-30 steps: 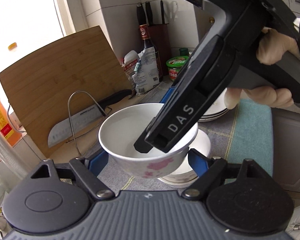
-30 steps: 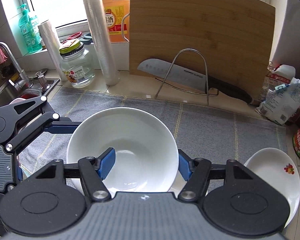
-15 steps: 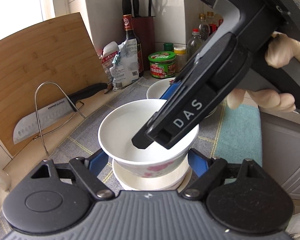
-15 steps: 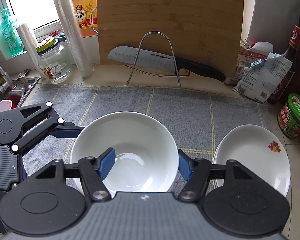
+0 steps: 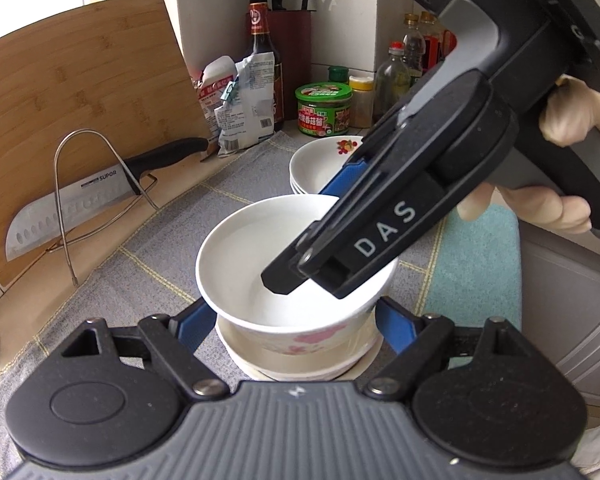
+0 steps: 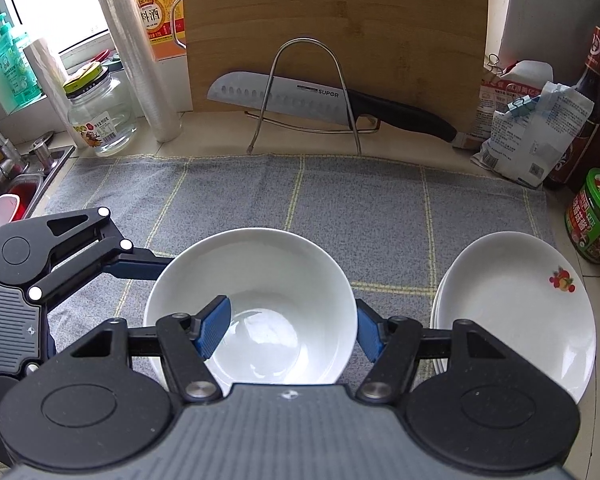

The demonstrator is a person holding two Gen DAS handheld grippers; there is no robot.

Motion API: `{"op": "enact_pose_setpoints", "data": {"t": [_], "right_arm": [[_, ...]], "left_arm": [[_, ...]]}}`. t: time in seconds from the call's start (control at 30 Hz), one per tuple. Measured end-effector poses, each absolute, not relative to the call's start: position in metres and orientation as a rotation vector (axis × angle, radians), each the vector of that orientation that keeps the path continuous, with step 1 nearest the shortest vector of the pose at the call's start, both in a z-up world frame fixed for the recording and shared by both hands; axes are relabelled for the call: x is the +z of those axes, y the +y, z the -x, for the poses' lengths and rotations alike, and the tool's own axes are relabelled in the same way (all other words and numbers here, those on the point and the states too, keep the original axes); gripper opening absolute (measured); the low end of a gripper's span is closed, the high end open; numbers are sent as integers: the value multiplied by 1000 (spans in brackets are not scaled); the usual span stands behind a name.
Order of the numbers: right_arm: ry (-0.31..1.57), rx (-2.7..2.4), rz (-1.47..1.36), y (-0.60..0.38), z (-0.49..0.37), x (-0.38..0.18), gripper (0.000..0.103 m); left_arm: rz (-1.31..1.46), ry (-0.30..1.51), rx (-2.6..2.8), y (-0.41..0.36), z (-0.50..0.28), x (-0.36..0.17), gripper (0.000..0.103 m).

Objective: Organize plates and bowls
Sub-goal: 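Lower the held bowl into the two nested bowls with the right gripper, then open the right gripper and lift it away from the bowls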

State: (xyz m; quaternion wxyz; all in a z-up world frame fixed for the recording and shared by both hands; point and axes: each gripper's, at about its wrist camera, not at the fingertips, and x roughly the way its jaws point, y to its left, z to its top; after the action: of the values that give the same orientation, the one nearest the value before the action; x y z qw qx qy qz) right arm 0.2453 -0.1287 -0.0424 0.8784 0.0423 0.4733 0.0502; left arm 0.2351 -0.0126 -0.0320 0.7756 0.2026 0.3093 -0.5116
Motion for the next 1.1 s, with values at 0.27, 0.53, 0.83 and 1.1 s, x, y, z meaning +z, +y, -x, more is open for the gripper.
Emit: {"op": "enact_pose_setpoints", "data": {"t": [0.27,0.53,0.83,1.1], "right_arm": [[1001,110,-82,-126,-249,-47,71],[1004,108,-81,-127,-249,-48,71],[1007,107,-80,-127,-248,-51,71],[956,106,-60,-123,-242,-42,100]], "left_arm": [[-440,694,-1115,-12,-239,-35,86],[-441,702,-1123,-13,-240,-33,86],[-438,712,-1147,-13,-241,-33,89],[-432,671,-1133,-4,-240,-27,97]]}}
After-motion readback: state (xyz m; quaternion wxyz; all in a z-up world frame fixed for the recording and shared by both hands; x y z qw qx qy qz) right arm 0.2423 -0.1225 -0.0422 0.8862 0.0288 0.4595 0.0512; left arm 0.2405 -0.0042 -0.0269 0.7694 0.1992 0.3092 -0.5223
